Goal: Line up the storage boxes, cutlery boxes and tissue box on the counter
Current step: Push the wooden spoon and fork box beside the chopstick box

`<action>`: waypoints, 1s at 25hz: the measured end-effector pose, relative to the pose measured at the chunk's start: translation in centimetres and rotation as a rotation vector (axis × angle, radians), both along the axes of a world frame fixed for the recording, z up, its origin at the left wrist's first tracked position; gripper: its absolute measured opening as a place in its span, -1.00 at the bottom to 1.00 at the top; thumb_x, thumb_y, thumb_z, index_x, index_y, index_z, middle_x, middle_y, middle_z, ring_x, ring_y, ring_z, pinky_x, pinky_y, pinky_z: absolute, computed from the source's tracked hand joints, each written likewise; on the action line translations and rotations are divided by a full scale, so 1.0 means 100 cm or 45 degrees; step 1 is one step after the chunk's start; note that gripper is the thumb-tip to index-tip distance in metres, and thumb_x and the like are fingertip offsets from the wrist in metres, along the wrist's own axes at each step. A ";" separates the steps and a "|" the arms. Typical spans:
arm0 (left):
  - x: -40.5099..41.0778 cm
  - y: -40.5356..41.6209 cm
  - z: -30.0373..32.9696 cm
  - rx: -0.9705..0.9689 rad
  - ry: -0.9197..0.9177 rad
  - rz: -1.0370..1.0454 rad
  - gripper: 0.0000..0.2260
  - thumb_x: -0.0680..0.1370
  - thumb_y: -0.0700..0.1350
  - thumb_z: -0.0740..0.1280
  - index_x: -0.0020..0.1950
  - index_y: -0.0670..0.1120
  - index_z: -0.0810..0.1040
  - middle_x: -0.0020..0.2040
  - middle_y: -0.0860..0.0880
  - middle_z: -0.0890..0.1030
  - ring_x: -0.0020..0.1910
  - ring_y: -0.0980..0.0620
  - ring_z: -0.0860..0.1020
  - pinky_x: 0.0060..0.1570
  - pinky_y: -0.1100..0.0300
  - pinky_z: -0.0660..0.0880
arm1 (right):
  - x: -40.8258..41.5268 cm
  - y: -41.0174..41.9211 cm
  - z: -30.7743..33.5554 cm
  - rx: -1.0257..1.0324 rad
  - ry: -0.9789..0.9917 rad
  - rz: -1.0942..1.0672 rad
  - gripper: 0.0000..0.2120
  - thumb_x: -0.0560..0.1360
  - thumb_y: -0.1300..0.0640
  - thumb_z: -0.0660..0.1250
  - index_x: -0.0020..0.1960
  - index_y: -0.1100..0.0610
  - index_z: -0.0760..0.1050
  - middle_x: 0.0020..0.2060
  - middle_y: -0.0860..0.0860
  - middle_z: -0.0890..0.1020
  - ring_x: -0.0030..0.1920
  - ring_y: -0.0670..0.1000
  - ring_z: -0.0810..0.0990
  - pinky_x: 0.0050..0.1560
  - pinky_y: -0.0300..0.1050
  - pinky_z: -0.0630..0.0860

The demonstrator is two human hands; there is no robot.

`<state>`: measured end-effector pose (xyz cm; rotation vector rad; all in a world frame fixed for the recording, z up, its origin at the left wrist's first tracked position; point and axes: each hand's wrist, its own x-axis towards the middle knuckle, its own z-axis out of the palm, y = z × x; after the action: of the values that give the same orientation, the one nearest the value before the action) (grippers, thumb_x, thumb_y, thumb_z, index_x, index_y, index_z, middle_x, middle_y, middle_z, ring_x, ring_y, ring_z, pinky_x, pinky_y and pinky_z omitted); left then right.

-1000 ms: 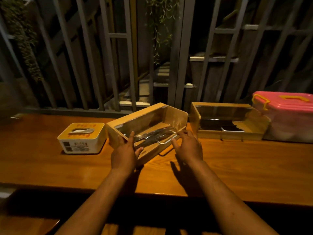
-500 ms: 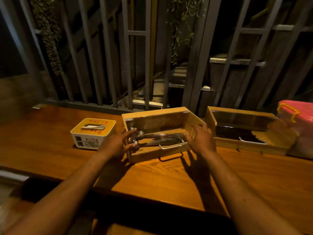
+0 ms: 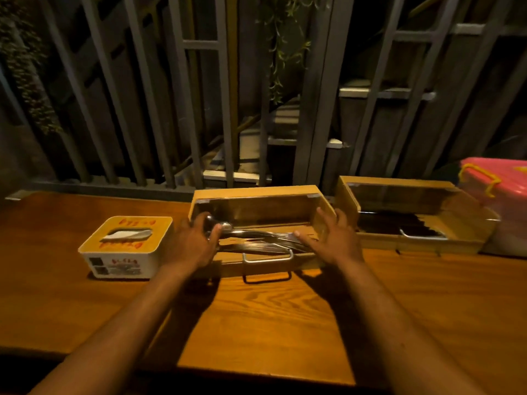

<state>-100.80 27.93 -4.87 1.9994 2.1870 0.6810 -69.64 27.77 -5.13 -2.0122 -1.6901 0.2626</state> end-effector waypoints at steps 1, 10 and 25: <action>-0.004 0.008 0.002 -0.040 0.081 -0.014 -0.46 0.59 0.30 0.01 0.53 0.15 0.20 0.48 -0.21 0.31 0.41 -0.27 0.33 0.28 -0.19 0.39 | -0.007 -0.007 -0.007 0.057 -0.047 -0.042 -0.03 0.27 -0.58 0.21 0.56 -0.19 0.07 0.58 0.10 0.06 0.53 0.22 0.16 0.42 0.28 0.29; 0.016 0.049 -0.003 -0.122 0.244 -0.064 0.29 0.03 0.74 -0.09 0.61 0.03 -0.04 0.58 -0.30 0.09 0.52 -0.37 0.15 0.41 -0.27 0.21 | -0.013 -0.006 -0.014 0.056 -0.387 -0.178 0.05 0.26 -0.64 0.09 0.58 -0.14 -0.06 0.60 0.13 0.00 0.58 0.22 0.00 0.49 0.35 0.06; 0.067 0.093 0.007 -0.118 0.226 -0.018 0.27 0.04 0.67 -0.03 0.61 -0.02 0.00 0.57 -0.35 0.05 0.50 -0.42 0.16 0.41 -0.24 0.22 | 0.037 0.060 0.007 -0.122 -0.788 -0.022 -0.02 0.39 -0.57 -0.08 0.60 -0.01 -0.14 0.61 0.12 0.00 0.59 0.22 -0.11 0.47 0.41 -0.19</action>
<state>-94.08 37.20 -4.13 2.0991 2.2507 0.4060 -65.99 33.72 -4.41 -2.3320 -2.0395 -0.3297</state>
